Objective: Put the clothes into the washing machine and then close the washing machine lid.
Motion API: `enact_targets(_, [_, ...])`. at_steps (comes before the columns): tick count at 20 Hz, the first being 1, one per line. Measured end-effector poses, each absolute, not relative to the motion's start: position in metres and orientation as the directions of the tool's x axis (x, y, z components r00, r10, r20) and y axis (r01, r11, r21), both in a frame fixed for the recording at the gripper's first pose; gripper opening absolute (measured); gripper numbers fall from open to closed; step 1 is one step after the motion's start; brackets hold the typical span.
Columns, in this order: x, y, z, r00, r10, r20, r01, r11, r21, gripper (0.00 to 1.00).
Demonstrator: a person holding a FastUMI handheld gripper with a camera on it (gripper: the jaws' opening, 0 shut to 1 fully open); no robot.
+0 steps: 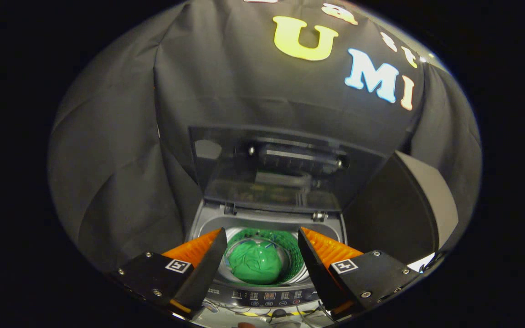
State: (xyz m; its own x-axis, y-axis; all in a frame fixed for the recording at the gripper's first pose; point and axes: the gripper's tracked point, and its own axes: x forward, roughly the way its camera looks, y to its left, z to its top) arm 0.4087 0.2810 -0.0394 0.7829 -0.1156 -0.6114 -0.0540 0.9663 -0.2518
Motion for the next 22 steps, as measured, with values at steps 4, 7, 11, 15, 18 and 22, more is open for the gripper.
enact_targets(4, [0.434, 0.276, 0.015, 0.82, -0.129, -0.558, -0.013, 0.97, -0.244, 0.96])
enact_targets(7, [0.472, 0.259, 0.042, 0.848, -0.138, -0.511, 0.012, 0.97, -0.242, 0.96])
enact_targets(11, [0.523, 0.232, 0.052, 0.848, -0.157, -0.506, 0.037, 0.97, -0.238, 0.96])
enact_targets(15, [0.565, 0.22, 0.048, 0.856, -0.127, -0.502, 0.046, 0.984, -0.17, 0.96])
enact_targets(18, [0.594, 0.211, 0.028, 0.83, -0.116, -0.546, 0.026, 0.985, -0.171, 0.96])
enact_targets(22, [0.61, 0.209, -0.001, 0.794, -0.098, -0.6, -0.023, 0.982, -0.19, 0.96])
